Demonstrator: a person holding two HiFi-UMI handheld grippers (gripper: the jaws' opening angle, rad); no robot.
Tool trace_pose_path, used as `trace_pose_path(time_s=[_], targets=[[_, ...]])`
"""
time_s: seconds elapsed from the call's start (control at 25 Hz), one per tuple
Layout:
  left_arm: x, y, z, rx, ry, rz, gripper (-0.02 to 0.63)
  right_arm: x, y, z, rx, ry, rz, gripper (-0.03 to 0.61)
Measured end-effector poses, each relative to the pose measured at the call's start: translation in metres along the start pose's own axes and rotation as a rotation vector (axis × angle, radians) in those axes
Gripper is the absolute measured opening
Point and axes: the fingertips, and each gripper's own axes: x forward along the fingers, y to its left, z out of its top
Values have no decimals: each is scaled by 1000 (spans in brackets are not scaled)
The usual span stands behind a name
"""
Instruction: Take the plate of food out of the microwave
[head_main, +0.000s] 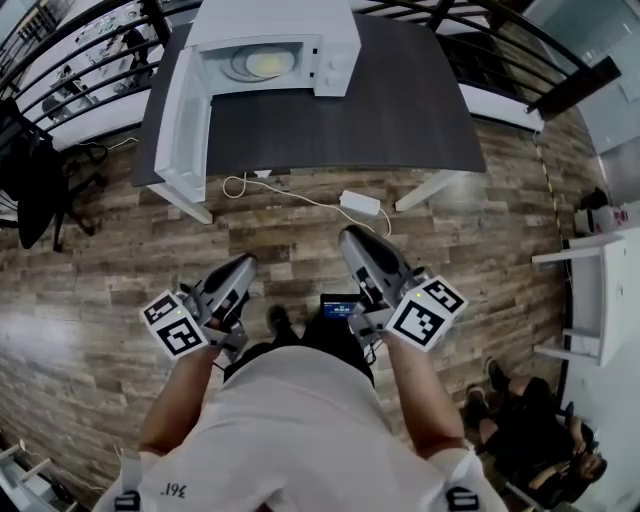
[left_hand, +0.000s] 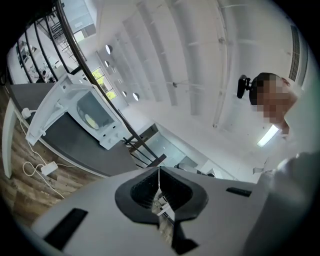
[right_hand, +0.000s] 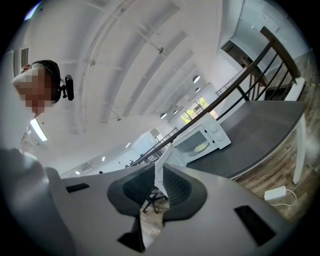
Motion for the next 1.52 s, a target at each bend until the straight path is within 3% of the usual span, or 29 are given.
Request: trace_pose_path(time_s=[0.32,0.6,0.88,1.16,1.52], targets=[[39,47,30,60,-9,70,8,60,-47,24,3,32,15,49],[106,107,75,112,-38,186,8,138,-107,71,14,99,71,49],[180,164,107,130,-54,284,8,199,-182,109,38,159,52,49],[221,212,122,124,-41,354,8,257,-230,117,133,214,24,49],[237,268,141,114,0,384,8,304,-259,91,202,237,-80,49]])
